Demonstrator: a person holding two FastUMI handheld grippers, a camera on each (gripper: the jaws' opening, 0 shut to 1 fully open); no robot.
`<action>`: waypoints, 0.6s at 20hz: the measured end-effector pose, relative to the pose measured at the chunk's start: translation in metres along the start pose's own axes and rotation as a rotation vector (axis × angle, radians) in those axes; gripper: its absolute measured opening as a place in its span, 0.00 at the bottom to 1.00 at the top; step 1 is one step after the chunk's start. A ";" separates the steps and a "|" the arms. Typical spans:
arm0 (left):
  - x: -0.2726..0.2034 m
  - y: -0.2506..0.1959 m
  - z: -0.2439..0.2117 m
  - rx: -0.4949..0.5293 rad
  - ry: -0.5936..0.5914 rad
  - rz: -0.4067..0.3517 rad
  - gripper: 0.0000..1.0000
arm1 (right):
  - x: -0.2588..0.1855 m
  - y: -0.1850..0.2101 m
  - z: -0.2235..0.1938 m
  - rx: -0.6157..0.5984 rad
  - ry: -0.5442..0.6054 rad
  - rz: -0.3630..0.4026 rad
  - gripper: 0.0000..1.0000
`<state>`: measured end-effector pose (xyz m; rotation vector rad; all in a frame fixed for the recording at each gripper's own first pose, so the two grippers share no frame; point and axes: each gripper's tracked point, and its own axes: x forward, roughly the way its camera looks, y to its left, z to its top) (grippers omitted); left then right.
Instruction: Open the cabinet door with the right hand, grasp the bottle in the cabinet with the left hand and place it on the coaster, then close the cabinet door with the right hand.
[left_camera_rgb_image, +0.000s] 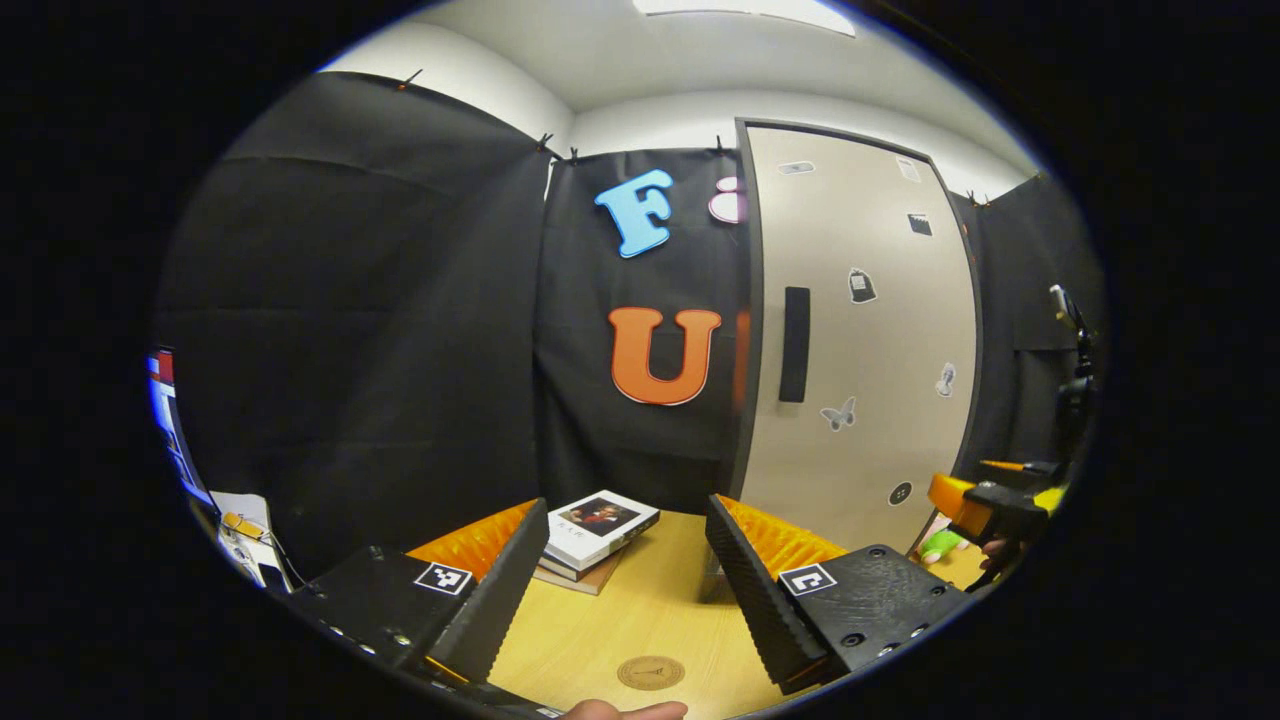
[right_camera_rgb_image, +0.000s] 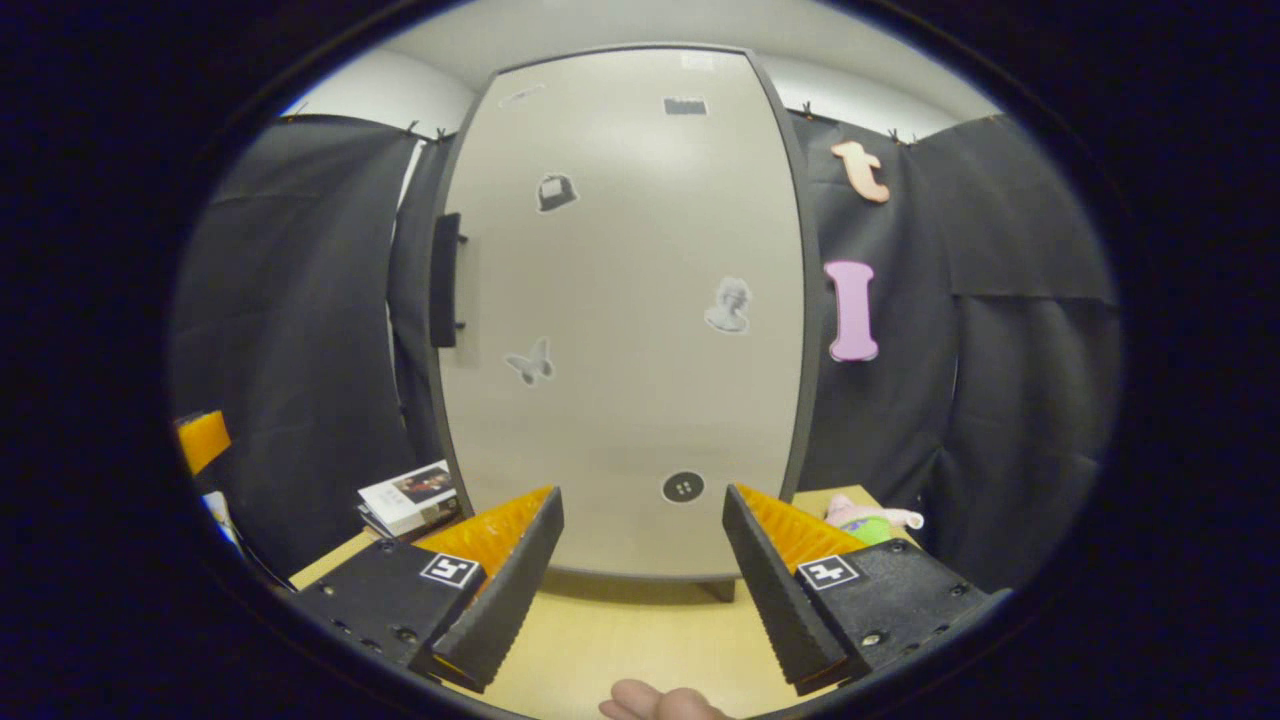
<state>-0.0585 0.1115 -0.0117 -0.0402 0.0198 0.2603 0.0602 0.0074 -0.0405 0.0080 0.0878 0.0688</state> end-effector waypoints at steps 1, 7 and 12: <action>0.000 -0.007 0.005 0.000 -0.008 -0.021 0.95 | 0.001 -0.004 0.001 0.019 0.006 -0.003 1.00; -0.012 -0.017 0.014 -0.005 -0.026 -0.059 0.95 | 0.011 0.030 0.036 -0.047 -0.063 0.075 0.98; -0.031 -0.011 -0.001 0.006 -0.015 -0.058 0.95 | 0.041 0.094 0.067 -0.163 -0.112 0.176 0.99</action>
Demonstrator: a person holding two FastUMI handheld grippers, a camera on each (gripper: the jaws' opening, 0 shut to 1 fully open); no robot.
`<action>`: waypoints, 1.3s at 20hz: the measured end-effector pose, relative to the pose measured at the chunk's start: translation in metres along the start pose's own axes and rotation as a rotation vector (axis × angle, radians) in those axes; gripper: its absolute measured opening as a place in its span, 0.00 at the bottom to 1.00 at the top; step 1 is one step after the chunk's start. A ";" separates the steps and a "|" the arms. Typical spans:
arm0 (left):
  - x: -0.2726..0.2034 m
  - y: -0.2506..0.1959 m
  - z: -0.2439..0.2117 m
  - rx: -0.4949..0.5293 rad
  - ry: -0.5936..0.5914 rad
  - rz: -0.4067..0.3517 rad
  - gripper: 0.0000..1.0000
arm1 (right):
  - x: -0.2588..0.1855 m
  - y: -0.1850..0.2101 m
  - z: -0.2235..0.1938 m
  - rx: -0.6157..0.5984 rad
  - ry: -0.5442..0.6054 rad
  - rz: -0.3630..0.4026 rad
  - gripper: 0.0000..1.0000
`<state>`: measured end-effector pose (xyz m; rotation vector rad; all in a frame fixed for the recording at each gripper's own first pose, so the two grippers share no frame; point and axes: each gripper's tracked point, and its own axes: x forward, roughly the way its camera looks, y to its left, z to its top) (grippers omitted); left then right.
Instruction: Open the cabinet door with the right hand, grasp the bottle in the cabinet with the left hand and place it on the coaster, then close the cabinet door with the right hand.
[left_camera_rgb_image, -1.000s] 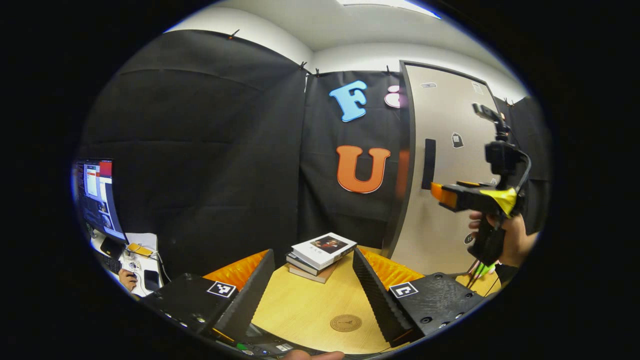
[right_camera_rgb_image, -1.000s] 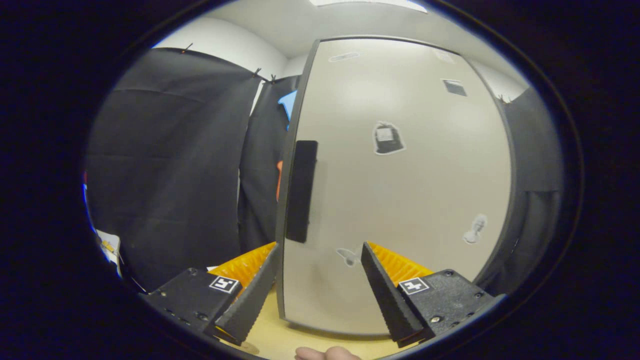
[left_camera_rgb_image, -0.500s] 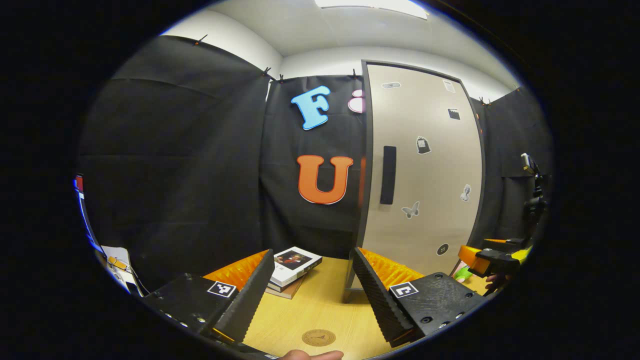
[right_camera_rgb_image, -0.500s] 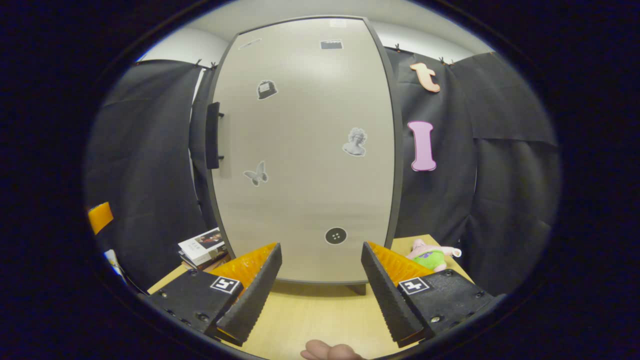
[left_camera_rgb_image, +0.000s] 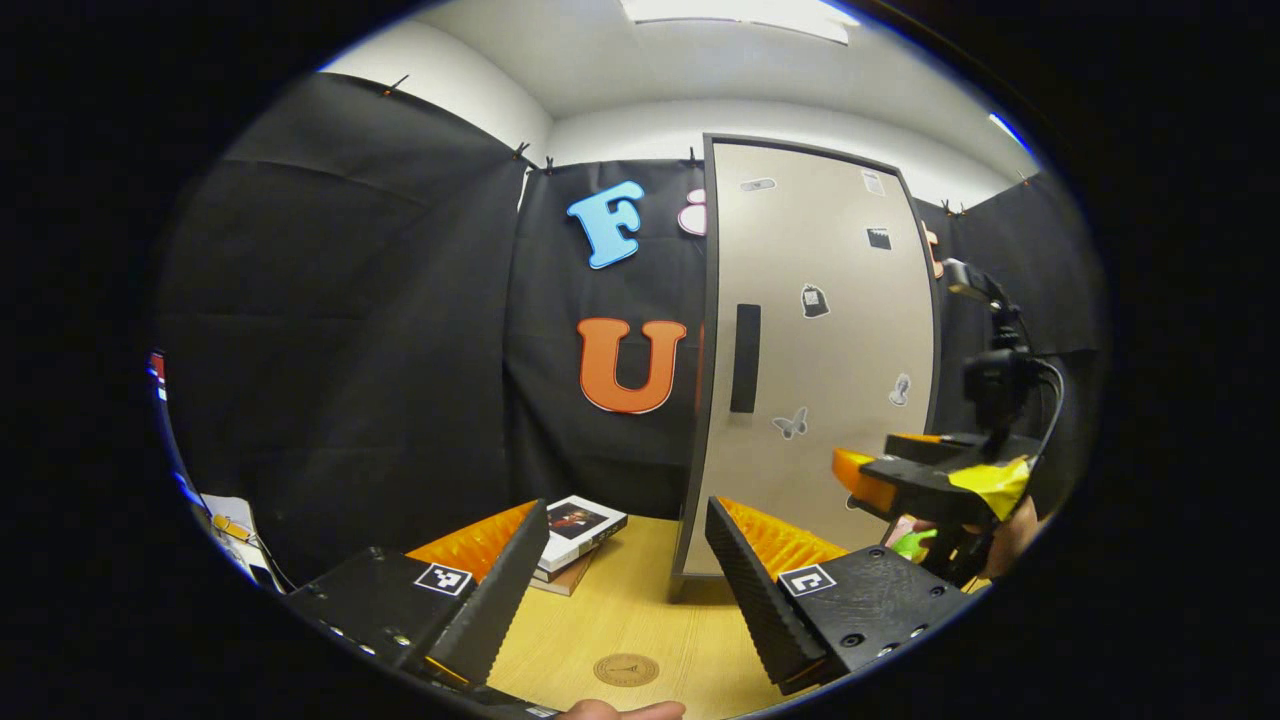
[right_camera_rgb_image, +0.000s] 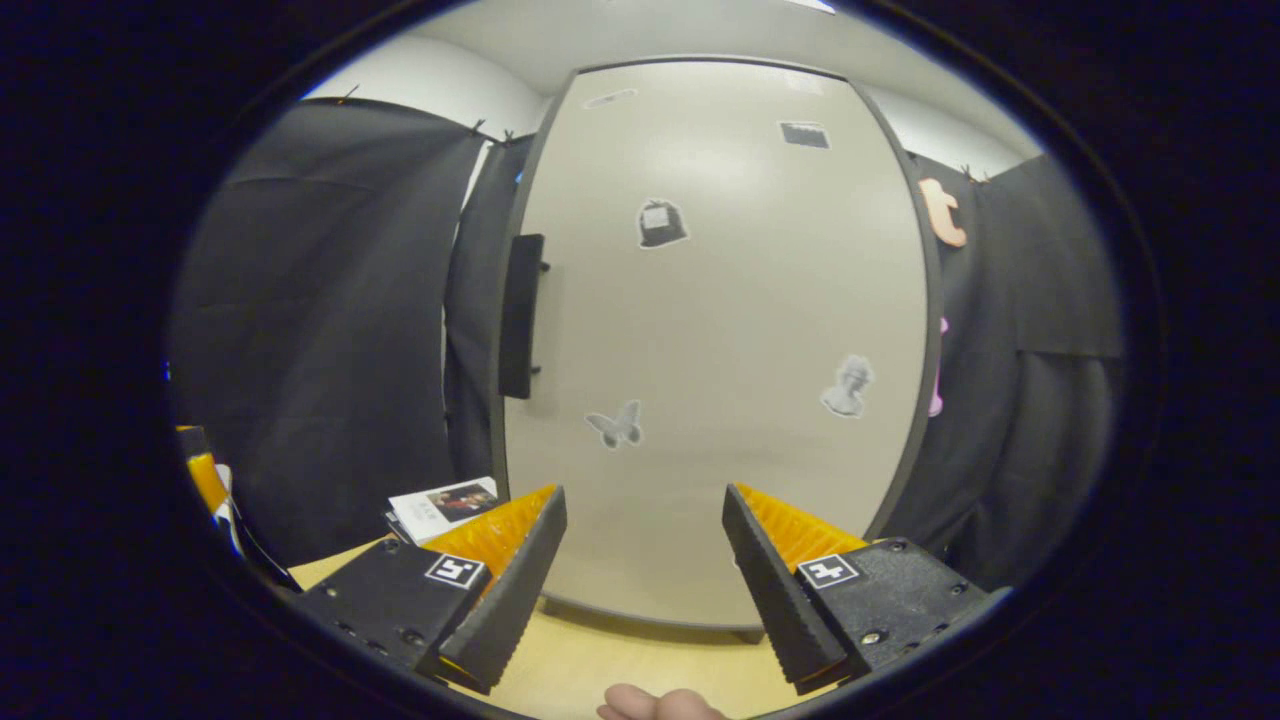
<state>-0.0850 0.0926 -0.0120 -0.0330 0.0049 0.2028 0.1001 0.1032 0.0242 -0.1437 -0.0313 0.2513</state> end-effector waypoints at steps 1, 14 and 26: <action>-0.002 0.000 -0.002 -0.006 0.005 -0.003 0.95 | 0.009 0.008 0.004 -0.007 -0.002 0.012 0.99; -0.003 0.033 -0.021 -0.068 0.030 0.044 0.95 | 0.087 0.075 0.056 -0.090 -0.029 0.094 1.00; -0.007 0.060 -0.034 -0.127 0.054 0.036 0.95 | 0.101 0.088 0.074 -0.072 0.037 0.051 0.28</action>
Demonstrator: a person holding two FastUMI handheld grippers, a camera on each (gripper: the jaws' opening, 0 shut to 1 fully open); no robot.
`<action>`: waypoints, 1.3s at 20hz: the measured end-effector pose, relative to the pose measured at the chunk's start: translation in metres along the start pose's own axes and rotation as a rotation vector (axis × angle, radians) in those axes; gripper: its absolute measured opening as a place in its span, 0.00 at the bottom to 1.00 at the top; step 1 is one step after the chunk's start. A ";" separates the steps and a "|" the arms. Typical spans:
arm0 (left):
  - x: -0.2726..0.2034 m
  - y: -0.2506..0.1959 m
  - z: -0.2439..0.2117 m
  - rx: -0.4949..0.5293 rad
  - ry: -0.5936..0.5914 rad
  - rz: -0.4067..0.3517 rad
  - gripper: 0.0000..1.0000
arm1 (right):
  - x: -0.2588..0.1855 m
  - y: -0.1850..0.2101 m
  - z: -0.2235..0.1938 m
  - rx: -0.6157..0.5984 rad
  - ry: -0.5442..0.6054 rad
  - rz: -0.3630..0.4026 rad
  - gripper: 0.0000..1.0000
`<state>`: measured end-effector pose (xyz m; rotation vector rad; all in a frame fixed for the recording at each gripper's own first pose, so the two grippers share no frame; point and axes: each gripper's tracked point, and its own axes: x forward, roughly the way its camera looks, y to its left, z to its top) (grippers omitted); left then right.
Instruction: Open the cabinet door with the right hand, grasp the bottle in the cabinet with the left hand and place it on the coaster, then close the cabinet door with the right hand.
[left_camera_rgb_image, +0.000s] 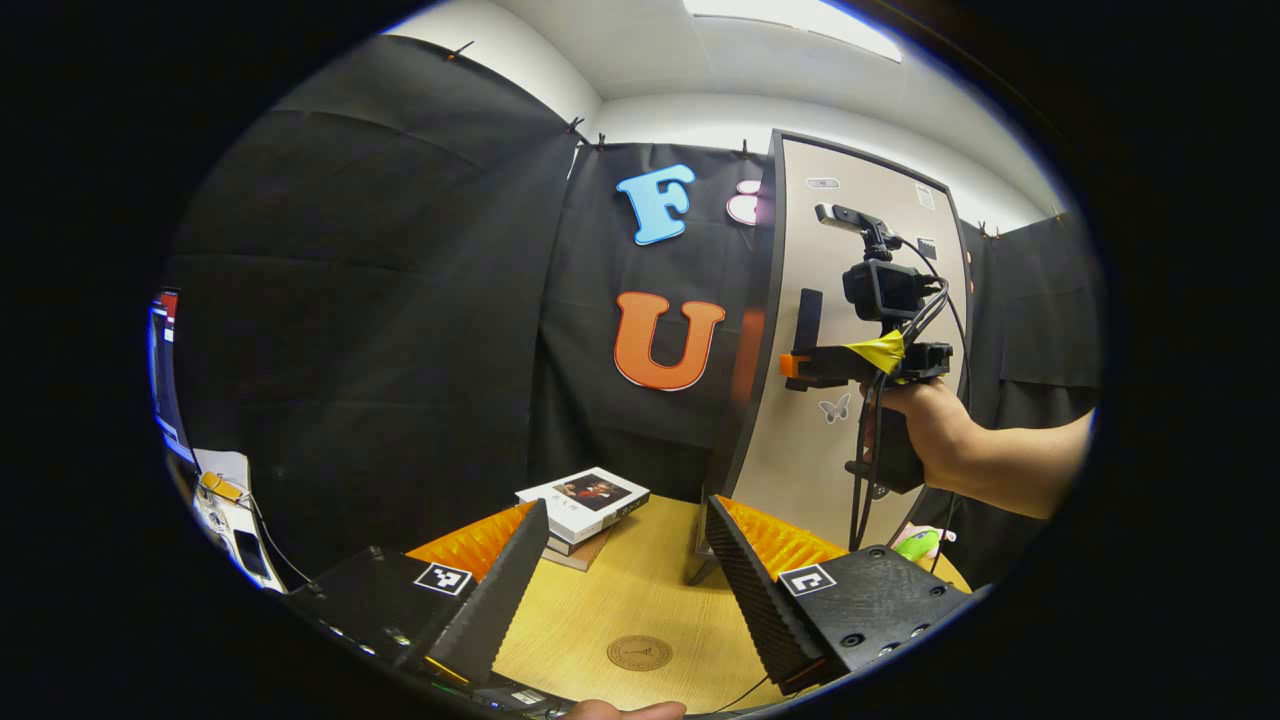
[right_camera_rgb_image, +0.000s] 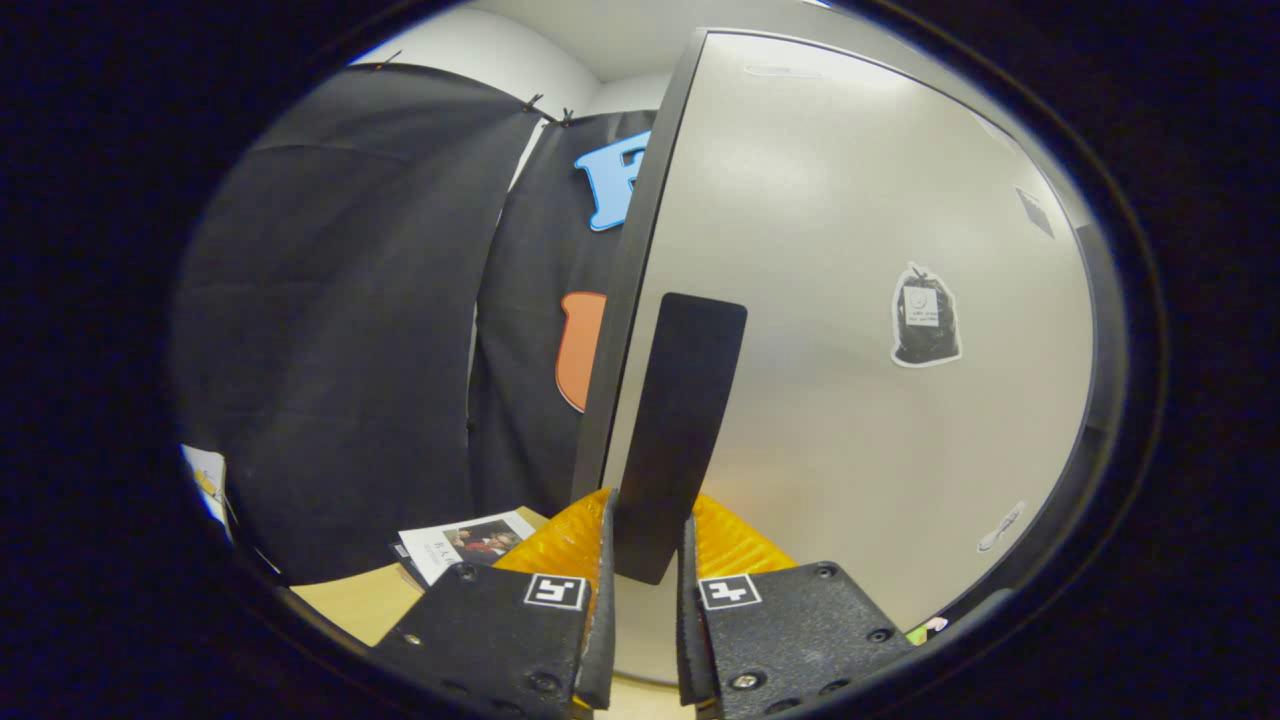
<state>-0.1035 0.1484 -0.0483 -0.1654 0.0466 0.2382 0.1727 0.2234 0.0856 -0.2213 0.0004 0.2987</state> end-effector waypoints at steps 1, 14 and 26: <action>-0.002 0.003 0.002 -0.002 -0.002 -0.002 0.96 | -0.003 0.003 0.001 0.019 0.006 0.010 0.27; 0.008 -0.019 -0.025 0.031 0.073 -0.112 0.95 | -0.173 -0.013 -0.014 0.086 0.053 0.248 0.23; 0.084 -0.121 -0.011 0.148 0.054 -0.289 0.96 | -0.299 -0.089 -0.035 0.099 0.089 0.281 0.23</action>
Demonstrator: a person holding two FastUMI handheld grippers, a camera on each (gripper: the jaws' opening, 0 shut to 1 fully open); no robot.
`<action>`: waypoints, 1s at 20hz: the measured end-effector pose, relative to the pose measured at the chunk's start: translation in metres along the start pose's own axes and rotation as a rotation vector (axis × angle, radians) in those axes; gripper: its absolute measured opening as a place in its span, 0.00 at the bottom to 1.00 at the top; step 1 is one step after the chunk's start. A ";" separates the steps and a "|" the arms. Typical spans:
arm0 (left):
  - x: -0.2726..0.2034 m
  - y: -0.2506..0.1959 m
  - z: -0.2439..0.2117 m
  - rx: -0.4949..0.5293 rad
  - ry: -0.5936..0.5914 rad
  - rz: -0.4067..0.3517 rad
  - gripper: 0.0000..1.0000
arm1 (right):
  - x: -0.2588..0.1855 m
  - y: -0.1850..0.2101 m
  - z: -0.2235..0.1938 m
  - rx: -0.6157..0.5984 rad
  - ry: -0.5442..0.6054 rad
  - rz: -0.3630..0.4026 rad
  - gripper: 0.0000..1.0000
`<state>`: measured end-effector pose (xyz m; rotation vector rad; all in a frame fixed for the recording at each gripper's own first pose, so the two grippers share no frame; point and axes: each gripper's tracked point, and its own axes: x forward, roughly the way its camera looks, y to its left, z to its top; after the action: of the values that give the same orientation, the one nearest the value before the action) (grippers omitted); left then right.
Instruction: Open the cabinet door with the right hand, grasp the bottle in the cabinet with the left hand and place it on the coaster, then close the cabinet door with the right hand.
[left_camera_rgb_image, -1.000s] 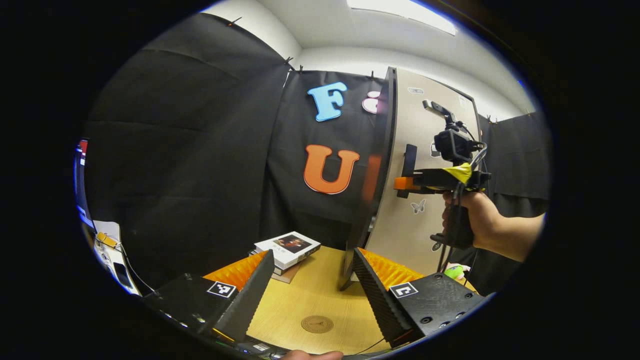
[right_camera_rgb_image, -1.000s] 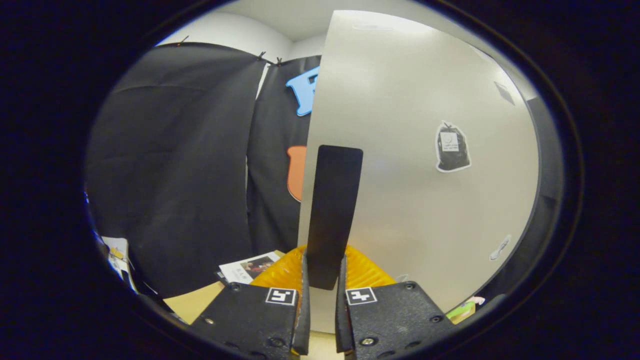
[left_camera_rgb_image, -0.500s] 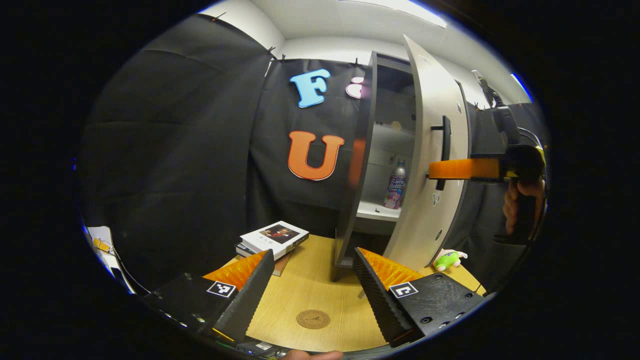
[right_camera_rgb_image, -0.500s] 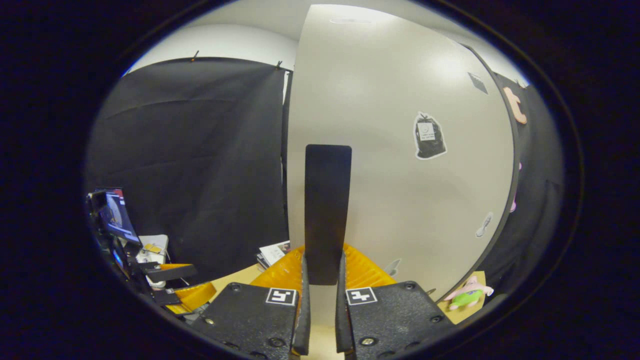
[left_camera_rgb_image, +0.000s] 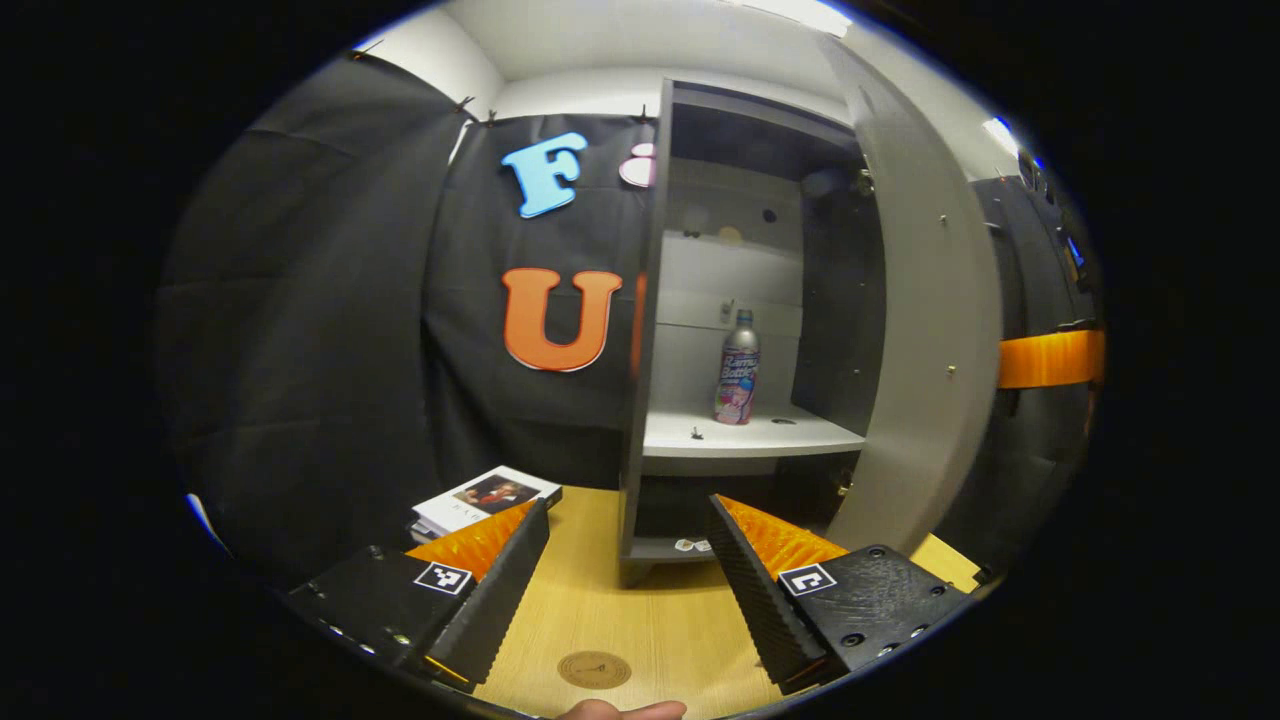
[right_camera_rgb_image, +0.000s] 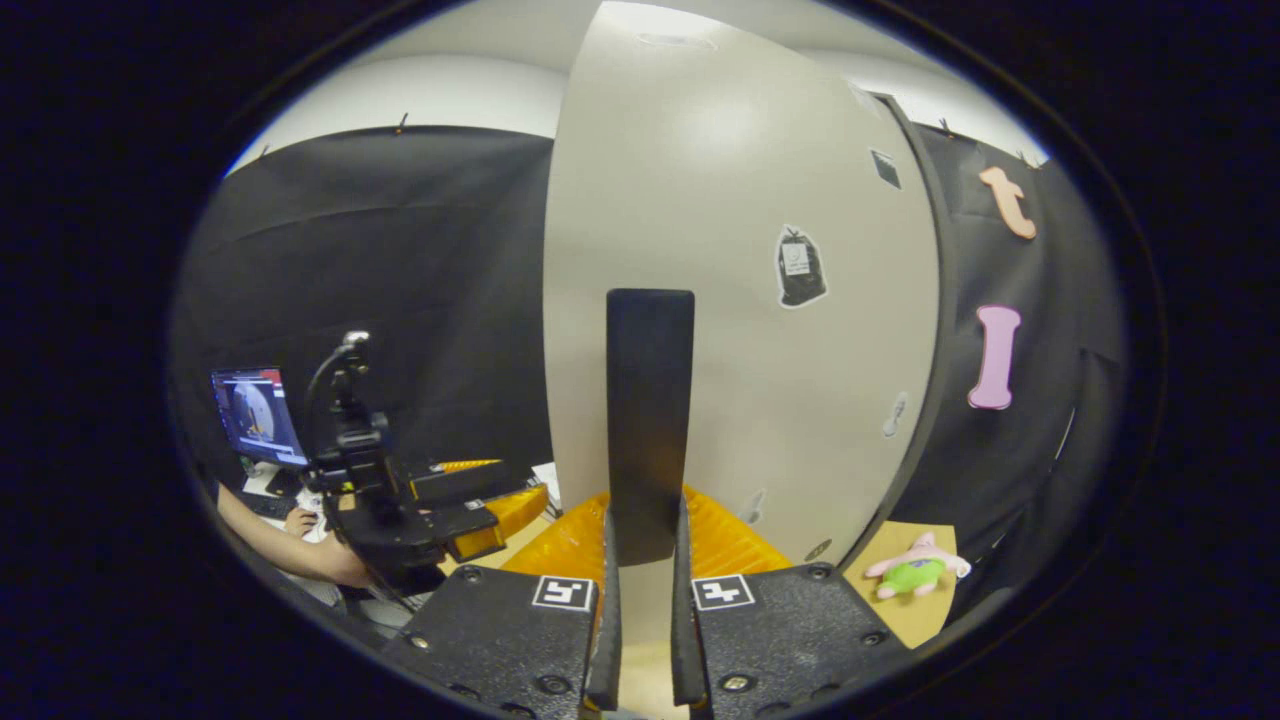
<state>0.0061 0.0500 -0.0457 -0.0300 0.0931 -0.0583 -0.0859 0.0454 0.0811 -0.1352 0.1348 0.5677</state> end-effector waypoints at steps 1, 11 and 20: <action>0.014 -0.012 0.002 0.009 -0.002 -0.029 0.95 | -0.010 -0.005 -0.001 0.004 0.006 -0.015 0.23; 0.178 -0.105 0.043 -0.024 -0.062 -0.157 0.95 | -0.077 -0.063 0.003 0.006 -0.100 -0.309 0.80; 0.287 -0.132 0.061 0.029 -0.074 -0.081 0.95 | -0.104 -0.108 0.005 0.060 -0.155 -0.543 0.92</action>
<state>0.2894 -0.0973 -0.0068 -0.0072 0.0171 -0.1392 -0.1139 -0.0990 0.1126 -0.0638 -0.0375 0.0307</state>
